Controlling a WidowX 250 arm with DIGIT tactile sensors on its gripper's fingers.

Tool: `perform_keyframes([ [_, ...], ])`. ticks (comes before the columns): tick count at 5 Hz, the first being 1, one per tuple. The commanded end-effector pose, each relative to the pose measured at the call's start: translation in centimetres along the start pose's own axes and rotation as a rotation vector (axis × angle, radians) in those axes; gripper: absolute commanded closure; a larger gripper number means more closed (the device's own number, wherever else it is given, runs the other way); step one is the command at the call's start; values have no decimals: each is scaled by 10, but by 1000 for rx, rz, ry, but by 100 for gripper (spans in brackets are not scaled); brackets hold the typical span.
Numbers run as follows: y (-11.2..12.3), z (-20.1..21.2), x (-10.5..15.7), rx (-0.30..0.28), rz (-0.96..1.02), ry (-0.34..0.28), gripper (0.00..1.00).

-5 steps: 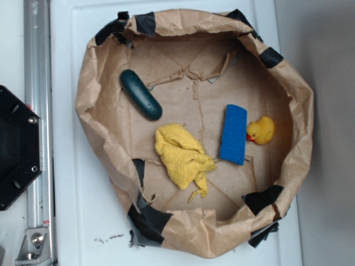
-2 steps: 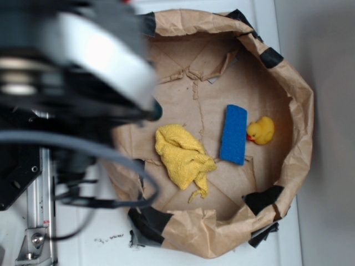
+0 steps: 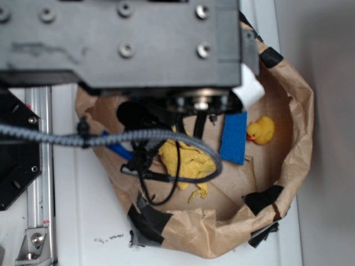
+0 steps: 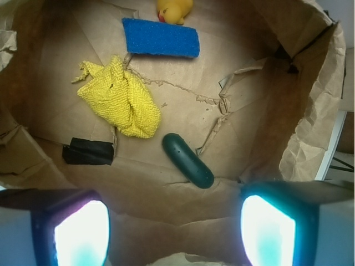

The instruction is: Grab the plastic pickle.

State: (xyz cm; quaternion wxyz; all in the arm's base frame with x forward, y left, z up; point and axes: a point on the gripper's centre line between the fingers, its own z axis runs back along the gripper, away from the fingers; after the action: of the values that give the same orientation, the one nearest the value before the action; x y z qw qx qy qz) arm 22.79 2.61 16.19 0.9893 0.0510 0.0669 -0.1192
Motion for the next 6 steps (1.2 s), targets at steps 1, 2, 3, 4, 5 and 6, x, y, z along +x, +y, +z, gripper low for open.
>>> perform_keyframes([
  [1,0,9,1,13,-4,-36,0],
  [2,0,9,1,13,-4,-36,0],
  [3,32,-39,42,50,-72,-1,0],
  [4,47,-73,57,24,-95,33,0],
  [5,43,-89,42,-19,-193,44,0],
  [6,44,-90,12,-72,-258,24,0],
])
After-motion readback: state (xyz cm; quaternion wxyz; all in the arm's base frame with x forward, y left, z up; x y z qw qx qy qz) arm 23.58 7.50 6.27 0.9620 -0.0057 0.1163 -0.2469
